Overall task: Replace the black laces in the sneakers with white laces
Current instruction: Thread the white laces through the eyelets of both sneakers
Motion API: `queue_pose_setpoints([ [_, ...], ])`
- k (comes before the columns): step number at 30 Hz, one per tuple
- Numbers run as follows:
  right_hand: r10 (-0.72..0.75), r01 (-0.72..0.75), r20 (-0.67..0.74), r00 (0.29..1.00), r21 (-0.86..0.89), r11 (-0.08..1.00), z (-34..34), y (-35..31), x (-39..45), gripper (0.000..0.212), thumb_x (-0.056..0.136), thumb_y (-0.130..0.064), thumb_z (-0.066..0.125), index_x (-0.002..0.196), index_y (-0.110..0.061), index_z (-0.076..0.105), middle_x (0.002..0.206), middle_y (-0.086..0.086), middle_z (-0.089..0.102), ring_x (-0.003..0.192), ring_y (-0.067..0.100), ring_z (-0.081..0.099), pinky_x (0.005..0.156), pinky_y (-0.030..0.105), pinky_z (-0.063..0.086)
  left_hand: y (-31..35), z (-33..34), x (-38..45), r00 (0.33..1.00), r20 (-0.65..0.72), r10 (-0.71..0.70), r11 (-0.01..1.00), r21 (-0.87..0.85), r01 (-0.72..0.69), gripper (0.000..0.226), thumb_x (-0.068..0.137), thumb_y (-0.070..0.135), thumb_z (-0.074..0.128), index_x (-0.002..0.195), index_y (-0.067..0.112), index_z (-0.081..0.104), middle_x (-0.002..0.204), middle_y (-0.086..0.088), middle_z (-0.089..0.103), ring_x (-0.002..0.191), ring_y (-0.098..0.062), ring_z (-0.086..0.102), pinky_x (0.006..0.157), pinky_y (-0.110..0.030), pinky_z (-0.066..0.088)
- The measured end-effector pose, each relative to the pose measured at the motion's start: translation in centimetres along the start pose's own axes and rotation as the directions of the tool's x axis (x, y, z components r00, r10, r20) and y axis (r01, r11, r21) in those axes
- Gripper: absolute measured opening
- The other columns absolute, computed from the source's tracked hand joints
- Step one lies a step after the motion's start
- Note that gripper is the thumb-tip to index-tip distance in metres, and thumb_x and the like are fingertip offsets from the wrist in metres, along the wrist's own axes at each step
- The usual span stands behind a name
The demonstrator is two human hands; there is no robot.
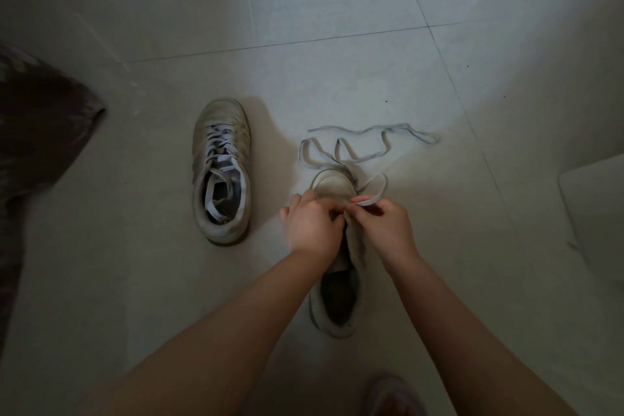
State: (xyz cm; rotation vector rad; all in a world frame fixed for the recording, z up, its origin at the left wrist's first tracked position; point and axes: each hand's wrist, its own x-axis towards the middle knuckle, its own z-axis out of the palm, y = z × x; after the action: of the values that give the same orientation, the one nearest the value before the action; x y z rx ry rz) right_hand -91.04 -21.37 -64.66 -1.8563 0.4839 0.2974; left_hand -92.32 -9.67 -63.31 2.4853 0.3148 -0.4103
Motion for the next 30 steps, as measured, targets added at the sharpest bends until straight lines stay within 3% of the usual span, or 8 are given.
queue_pose_setpoints([
  [6, -0.018, 0.020, 0.010, 1.000, -0.148, 0.989, 0.1, 1.2, 0.2, 0.031, 0.076, -0.027, 0.076, 0.100, -0.015, 0.059, 0.107, 0.006, 0.061, 0.102, 0.015, 0.059, 0.082, 0.021, 0.044, -0.1, 0.2, 0.5, 0.997, 0.001, 0.079, 0.992, -0.101, -0.078, 0.020, 0.085, 0.022, 0.056, 0.098, 0.017, 0.070, 0.102, -0.006, 0.053, 0.105, -0.025, 0.046, 0.086, -0.034, 0.040],
  [11, -0.026, 0.027, 0.004, 1.000, -0.110, 0.994, -0.2, 1.0, -0.5, 0.024, 0.080, -0.017, 0.072, 0.100, -0.018, 0.058, 0.105, 0.004, 0.063, 0.095, 0.012, 0.060, 0.067, 0.007, 0.044, -0.7, -0.3, 0.7, 0.994, 0.000, 0.112, 0.974, -0.197, -0.110, 0.012, 0.083, 0.020, 0.063, 0.087, 0.012, 0.070, 0.097, -0.007, 0.051, 0.102, -0.025, 0.048, 0.083, -0.039, 0.046],
  [15, -0.040, 0.038, -0.010, 0.999, -0.118, 0.992, 0.2, 1.0, -0.6, 0.027, 0.081, -0.022, 0.072, 0.104, -0.017, 0.060, 0.107, 0.003, 0.064, 0.098, 0.011, 0.059, 0.077, 0.019, 0.044, -1.0, -1.0, 0.8, 0.990, 0.005, 0.142, 0.969, -0.206, -0.138, 0.010, 0.083, 0.019, 0.063, 0.084, 0.011, 0.069, 0.096, -0.006, 0.051, 0.094, -0.024, 0.052, 0.080, -0.039, 0.049],
  [19, -0.031, 0.030, -0.004, 1.000, -0.141, 0.990, 0.5, 1.2, -0.7, 0.032, 0.080, -0.023, 0.073, 0.107, -0.014, 0.059, 0.110, 0.004, 0.064, 0.101, 0.014, 0.059, 0.084, 0.026, 0.048, -1.5, -2.1, 0.2, 0.957, -0.029, 0.287, 0.957, -0.028, -0.288, 0.011, 0.084, 0.018, 0.058, 0.081, 0.008, 0.063, 0.097, -0.008, 0.051, 0.088, -0.024, 0.052, 0.065, -0.027, 0.040],
  [23, -0.009, 0.009, -0.002, 1.000, -0.121, 0.993, 0.7, 1.4, -0.7, 0.035, 0.078, -0.022, 0.075, 0.109, -0.017, 0.057, 0.109, 0.004, 0.064, 0.101, 0.015, 0.061, 0.087, 0.030, 0.051, -1.4, -3.7, -0.8, 0.858, -0.037, 0.513, 0.846, 0.189, -0.498, 0.015, 0.067, 0.009, 0.072, 0.067, 0.008, 0.057, 0.079, -0.011, 0.053, 0.067, -0.029, 0.056, 0.054, -0.027, 0.037],
  [27, -0.066, 0.067, 0.007, 0.998, -0.180, 0.981, 1.0, 1.8, -0.7, 0.032, 0.079, -0.024, 0.073, 0.106, -0.021, 0.056, 0.110, 0.005, 0.061, 0.100, 0.015, 0.060, 0.084, 0.027, 0.049, -2.5, -4.6, -1.5, 0.851, 0.002, 0.525, 0.841, 0.154, -0.519, 0.009, 0.078, 0.014, 0.059, 0.072, 0.009, 0.054, 0.081, -0.011, 0.050, 0.065, -0.026, 0.050, 0.057, -0.027, 0.030],
  [30, -0.065, 0.060, -0.015, 0.998, -0.213, 0.975, 1.1, 1.9, -0.6, 0.042, 0.080, -0.026, 0.072, 0.117, -0.018, 0.054, 0.115, 0.004, 0.058, 0.102, 0.014, 0.058, 0.084, 0.025, 0.046, -4.1, -5.7, -1.9, 0.865, 0.065, 0.497, 0.863, 0.066, -0.501, 0.011, 0.081, 0.018, 0.054, 0.071, 0.014, 0.053, 0.078, -0.003, 0.046, 0.060, -0.020, 0.046, 0.055, -0.032, 0.040],
])
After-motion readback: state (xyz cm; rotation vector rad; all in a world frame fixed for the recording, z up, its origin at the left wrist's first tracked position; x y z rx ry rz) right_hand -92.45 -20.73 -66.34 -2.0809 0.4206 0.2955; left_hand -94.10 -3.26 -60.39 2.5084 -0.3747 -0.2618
